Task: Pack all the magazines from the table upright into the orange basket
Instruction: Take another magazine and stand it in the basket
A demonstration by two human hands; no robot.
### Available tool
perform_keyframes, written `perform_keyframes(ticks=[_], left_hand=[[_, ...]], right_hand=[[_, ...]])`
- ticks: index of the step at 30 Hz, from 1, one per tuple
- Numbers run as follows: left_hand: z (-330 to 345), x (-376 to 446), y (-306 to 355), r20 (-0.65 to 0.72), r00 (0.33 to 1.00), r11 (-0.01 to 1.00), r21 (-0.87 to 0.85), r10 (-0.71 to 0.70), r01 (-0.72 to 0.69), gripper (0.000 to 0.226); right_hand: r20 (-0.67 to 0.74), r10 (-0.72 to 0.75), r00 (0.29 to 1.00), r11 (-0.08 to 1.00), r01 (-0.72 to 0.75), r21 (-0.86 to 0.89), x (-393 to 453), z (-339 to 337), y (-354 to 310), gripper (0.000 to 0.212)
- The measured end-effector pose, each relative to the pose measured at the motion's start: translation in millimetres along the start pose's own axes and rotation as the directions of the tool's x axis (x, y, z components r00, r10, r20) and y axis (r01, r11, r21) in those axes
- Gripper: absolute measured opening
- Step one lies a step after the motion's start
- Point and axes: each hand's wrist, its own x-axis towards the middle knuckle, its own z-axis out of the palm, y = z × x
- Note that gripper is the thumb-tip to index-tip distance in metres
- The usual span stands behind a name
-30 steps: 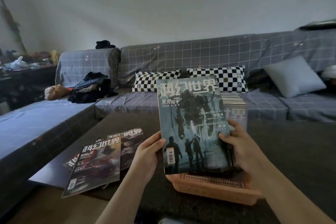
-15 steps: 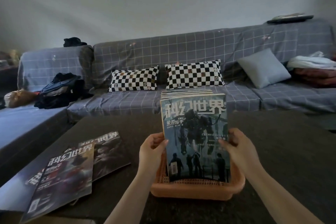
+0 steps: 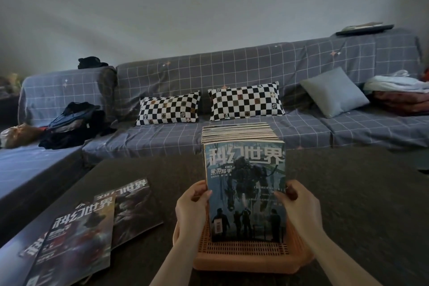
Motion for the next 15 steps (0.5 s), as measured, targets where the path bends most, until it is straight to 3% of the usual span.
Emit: perform_keyframes(ticks=[7, 9, 12, 15], left_hand=[[1.6, -1.0, -7.5, -0.041, 0.996, 0.99, 0.126, 0.077, -0.071, 0.017], [2.0, -1.0, -10.0, -0.052, 0.995, 0.988, 0.137, 0.084, -0.076, 0.011], [2.6, -1.3, -12.1, -0.039, 0.995, 0.989, 0.121, 0.089, -0.083, 0.02], [3.9, -2.9, -11.2, 0.061, 0.992, 0.988, 0.1, 0.11, -0.115, 0.031]], right_hand=[[-0.002, -0.065, 0.998, 0.998, 0.065, 0.007, -4.1, 5.9, 1.6, 0.018], [-0.019, -0.067, 0.998, 0.998, 0.067, -0.003, -5.4, 8.1, 1.7, 0.027], [-0.061, -0.049, 0.997, 0.999, 0.05, 0.015, -5.5, 9.6, 3.1, 0.047], [0.04, -0.037, 0.999, 0.998, 0.035, 0.043, -3.7, 11.5, 4.5, 0.058]])
